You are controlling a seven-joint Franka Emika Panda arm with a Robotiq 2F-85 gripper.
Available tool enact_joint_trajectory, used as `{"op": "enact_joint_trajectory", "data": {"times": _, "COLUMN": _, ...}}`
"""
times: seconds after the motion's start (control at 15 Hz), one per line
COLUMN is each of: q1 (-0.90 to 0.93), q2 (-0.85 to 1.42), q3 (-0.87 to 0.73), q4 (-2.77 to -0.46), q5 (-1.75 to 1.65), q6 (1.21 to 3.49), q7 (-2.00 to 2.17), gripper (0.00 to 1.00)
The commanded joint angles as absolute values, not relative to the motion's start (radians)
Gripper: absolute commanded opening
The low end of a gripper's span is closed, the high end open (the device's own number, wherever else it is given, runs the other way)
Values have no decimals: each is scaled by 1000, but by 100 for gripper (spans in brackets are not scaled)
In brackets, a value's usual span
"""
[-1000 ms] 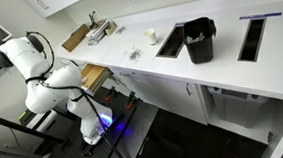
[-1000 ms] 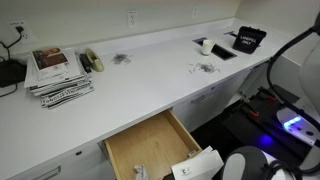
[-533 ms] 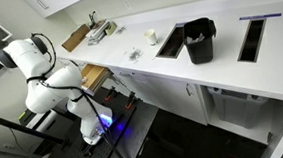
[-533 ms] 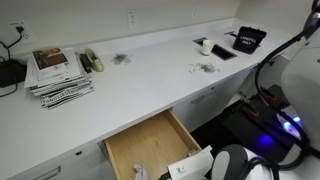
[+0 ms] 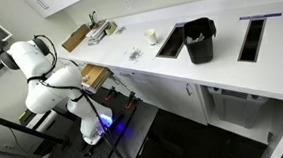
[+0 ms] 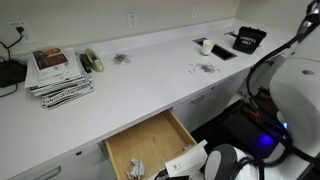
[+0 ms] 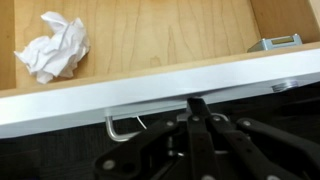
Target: Pick up the trash paper, put it in the drawer and close it
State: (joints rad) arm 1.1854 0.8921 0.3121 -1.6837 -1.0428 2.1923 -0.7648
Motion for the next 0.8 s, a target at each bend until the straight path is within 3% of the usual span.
{"op": "enact_joint_trajectory", "data": {"times": 0.0, "q1": 1204, "q2": 907, "q3": 272, "q4": -1667, "q5": -1126, "q6": 2149, "q7": -774, "gripper": 0}}
{"op": "enact_joint_trajectory", "data": {"times": 0.73, "q1": 1157, "q2": 976, "q3": 212, "q4": -1618, "q5": -1355, "q6": 2112, "q7": -906, "gripper": 0}}
